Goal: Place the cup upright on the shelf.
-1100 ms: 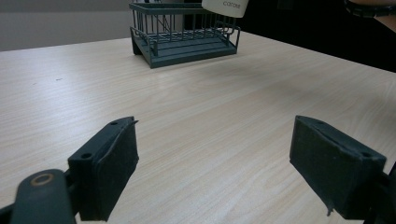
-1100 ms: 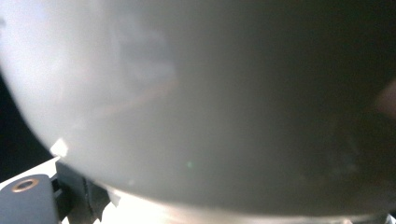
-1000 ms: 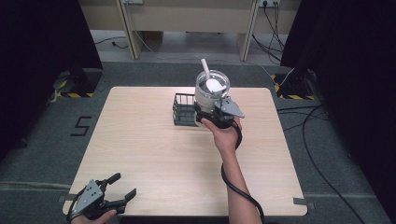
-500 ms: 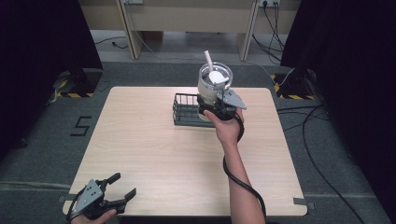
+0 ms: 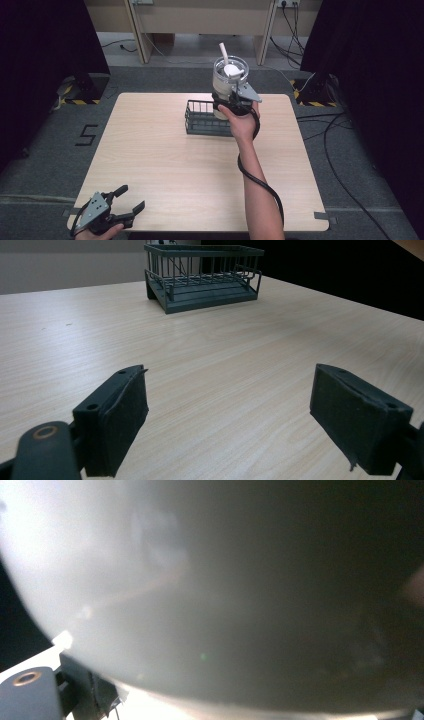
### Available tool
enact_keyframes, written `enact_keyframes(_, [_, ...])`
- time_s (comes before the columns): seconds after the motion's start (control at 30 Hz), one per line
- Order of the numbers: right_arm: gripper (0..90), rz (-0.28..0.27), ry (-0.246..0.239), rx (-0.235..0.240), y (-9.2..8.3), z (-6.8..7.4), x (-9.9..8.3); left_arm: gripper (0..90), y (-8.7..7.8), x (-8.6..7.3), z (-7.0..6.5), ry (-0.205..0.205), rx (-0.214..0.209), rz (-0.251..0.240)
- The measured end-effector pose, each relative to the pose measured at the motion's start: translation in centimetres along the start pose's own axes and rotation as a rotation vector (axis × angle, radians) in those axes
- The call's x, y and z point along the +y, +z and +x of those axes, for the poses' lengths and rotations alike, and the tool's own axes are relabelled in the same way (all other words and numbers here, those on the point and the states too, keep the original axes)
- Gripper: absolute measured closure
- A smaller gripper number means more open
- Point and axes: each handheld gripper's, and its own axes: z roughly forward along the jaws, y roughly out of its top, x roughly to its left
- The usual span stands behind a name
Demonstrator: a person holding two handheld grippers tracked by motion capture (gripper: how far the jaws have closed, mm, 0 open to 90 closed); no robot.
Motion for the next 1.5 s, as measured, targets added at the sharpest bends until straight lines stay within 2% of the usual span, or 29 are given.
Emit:
enact_keyframes(0.33, [10.1,0.038,0.018,-0.02,2.5,-0.8,-0.6,14.8,-0.2,0.0,0.2,-0.005,0.008,-0.003])
enact_keyframes(0.63, [10.1,0.092,0.036,-0.039,4.3,-1.5,-2.5,14.8,-0.1,0.0,0.2,-0.002,0.005,-0.001])
enact_keyframes(1.03, [10.0,0.164,0.029,-0.047,5.3,-1.4,-5.2,14.9,-0.1,0.0,0.1,-0.003,0.001,-0.003])
enact_keyframes(1.07, [10.0,0.17,0.017,-0.044,5.3,-1.4,-5.5,14.9,-0.1,0.0,0.1,-0.003,0.001,-0.003])
enact_keyframes(1.43, [9.0,0.142,0.016,-0.042,4.9,-1.2,-6.3,14.9,-0.1,0.1,-0.1,0.005,-0.007,-0.005])
enact_keyframes(1.5, [6.2,0.148,0.041,-0.045,4.8,-1.1,-6.6,14.9,-0.1,0.1,-0.1,0.008,-0.008,-0.003])
